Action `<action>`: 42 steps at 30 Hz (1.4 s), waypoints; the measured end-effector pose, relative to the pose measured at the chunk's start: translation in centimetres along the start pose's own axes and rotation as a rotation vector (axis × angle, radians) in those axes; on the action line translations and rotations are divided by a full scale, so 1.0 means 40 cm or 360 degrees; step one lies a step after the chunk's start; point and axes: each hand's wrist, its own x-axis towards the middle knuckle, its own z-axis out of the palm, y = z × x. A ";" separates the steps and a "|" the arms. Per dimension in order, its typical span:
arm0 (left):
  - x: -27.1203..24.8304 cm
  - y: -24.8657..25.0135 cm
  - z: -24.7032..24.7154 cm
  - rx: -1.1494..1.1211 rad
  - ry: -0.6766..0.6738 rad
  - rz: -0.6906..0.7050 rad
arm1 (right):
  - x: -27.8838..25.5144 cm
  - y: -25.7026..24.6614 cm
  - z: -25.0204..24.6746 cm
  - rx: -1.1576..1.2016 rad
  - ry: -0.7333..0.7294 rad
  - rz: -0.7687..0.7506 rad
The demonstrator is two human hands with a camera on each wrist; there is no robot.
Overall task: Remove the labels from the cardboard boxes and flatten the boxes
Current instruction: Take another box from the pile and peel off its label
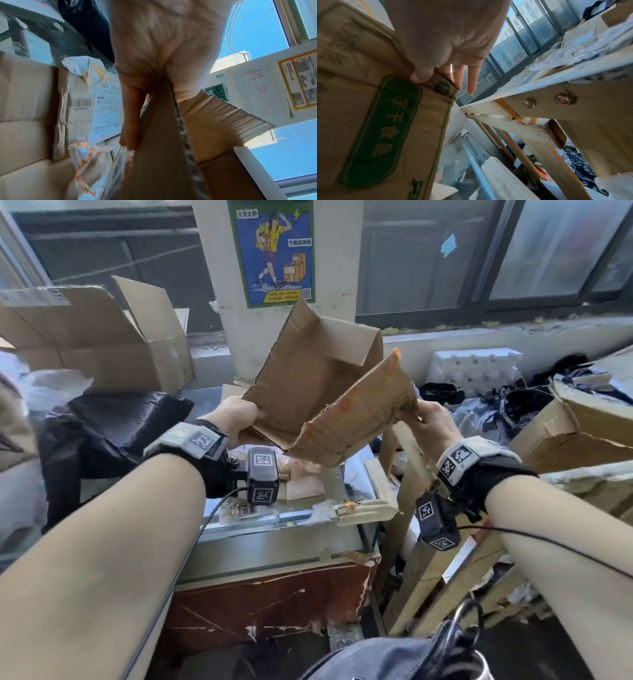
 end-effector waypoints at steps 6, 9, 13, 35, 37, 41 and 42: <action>-0.044 0.015 0.016 -0.0268 -0.0409 -0.0034 | 0.004 -0.012 -0.020 0.0147 0.0173 0.0162; -0.069 0.008 0.011 -0.0319 -0.0638 -0.0070 | 0.009 -0.003 -0.023 0.0248 0.0203 0.0239; -0.048 -0.005 -0.017 -0.0796 -0.0612 -0.0099 | 0.025 0.026 -0.024 0.0396 0.0322 0.0342; -0.091 0.131 0.155 -0.1376 0.0099 0.0358 | 0.052 -0.206 -0.044 0.0747 0.0563 0.0228; -0.077 0.118 0.148 -0.0766 0.0272 0.0782 | 0.037 -0.225 -0.039 0.0936 0.0366 0.0175; -0.070 0.051 0.124 0.0281 0.0542 0.1287 | 0.023 -0.253 -0.027 0.1509 0.0022 0.0359; -0.067 0.034 0.120 0.0300 0.0561 0.1346 | 0.028 -0.249 -0.023 0.1696 -0.0073 0.0490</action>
